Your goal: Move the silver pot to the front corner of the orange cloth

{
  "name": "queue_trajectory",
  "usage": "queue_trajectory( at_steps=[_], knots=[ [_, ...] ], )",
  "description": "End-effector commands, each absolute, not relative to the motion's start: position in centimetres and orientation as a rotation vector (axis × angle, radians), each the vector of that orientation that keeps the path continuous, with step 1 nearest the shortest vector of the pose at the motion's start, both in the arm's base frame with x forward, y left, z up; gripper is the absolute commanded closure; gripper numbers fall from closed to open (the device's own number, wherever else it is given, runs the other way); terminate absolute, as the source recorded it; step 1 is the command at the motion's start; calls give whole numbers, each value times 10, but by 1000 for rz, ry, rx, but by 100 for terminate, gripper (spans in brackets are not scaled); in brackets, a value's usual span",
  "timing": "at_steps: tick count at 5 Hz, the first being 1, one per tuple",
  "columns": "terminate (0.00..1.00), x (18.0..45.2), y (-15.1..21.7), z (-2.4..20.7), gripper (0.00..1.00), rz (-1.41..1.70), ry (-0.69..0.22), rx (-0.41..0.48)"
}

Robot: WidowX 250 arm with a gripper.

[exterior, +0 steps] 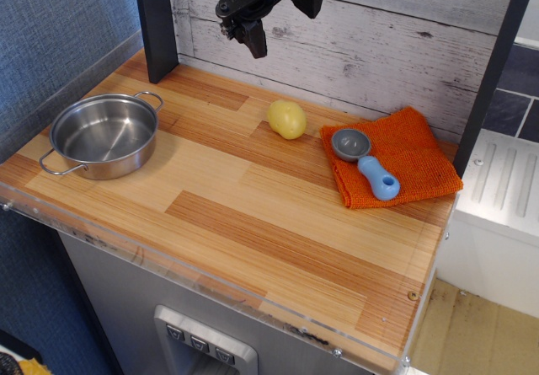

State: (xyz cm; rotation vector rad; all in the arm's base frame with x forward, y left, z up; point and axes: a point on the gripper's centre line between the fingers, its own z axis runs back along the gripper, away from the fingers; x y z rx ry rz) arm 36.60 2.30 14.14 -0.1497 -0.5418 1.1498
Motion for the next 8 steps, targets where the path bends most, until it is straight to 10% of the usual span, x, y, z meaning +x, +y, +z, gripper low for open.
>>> queue_trajectory(
  at_steps=[1,5,8],
  knots=[
    [0,366,23,141,0,1150,-542,-150],
    [0,299,85,122,0,468,-427,-48],
    [0,296,126,103,0,258,-421,222]
  ],
)
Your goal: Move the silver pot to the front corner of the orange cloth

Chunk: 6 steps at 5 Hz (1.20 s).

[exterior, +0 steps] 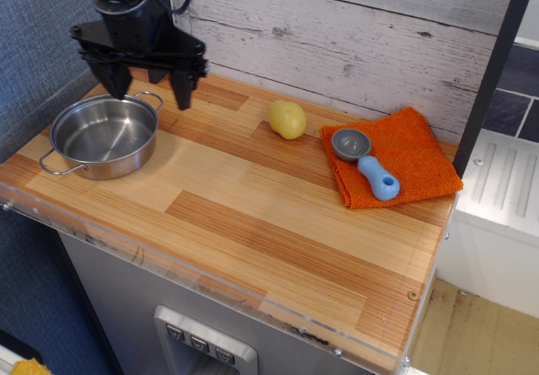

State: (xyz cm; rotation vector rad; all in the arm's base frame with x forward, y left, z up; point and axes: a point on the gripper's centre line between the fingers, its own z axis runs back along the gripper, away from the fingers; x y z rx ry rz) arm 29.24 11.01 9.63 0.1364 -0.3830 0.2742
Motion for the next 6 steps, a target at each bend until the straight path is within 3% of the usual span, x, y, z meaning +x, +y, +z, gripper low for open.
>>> queue_trajectory(
  at_steps=[1,3,5,6],
  knots=[
    [0,290,133,92,0,283,-417,283],
    [0,288,136,52,0,299,-342,231],
    [0,300,137,36,0,311,-298,222],
    [0,303,139,33,100,296,-293,219]
  ],
)
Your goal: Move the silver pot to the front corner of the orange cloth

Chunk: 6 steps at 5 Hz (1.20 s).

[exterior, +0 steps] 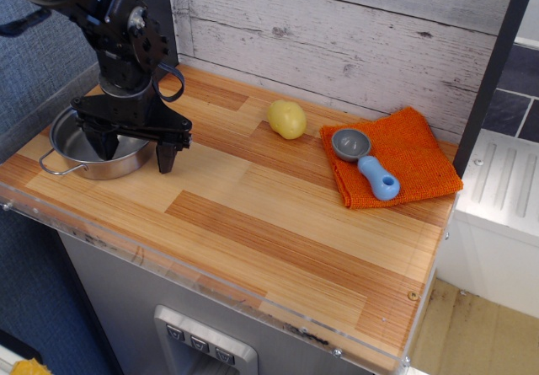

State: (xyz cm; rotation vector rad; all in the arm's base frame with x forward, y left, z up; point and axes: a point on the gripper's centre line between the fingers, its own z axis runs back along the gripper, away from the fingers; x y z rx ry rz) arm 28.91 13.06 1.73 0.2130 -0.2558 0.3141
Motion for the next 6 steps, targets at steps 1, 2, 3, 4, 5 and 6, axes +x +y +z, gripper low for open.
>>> queue_trajectory(
  at_steps=[1,2,3,4,5,6],
  knots=[
    [0,304,138,34,100,299,-287,218],
    [0,302,137,35,100,289,-275,192],
    [0,303,131,38,100,264,-296,153],
    [0,304,131,40,100,253,-282,145],
    [0,304,133,41,100,249,-275,143],
    [0,307,135,53,100,244,-288,134]
  ],
)
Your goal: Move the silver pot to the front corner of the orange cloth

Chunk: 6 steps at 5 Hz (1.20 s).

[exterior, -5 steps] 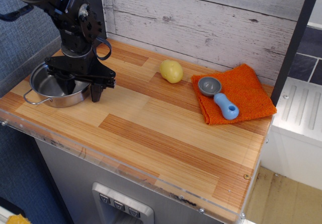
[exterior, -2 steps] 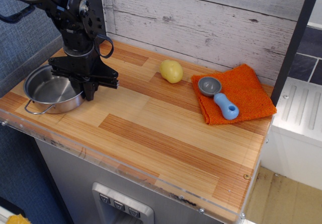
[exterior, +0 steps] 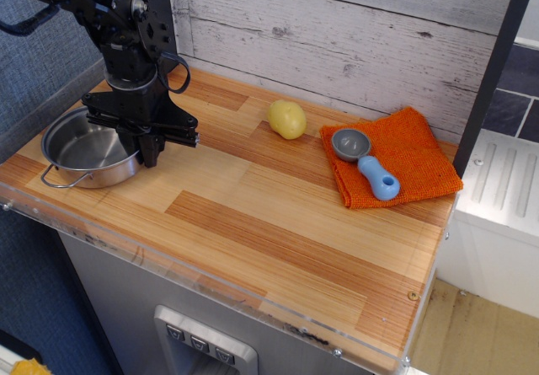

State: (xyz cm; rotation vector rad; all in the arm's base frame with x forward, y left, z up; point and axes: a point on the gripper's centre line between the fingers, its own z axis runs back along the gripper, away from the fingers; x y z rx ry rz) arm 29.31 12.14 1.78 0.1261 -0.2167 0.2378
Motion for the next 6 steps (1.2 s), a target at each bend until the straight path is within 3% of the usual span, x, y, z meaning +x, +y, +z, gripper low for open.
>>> queue_trajectory(
  at_steps=[1,2,3,6],
  knots=[
    [0,311,132,78,100,230,-346,141],
    [0,316,115,100,100,207,-412,123],
    [0,320,90,107,100,145,-441,111],
    [0,302,-38,101,100,-187,-468,36]
  ],
)
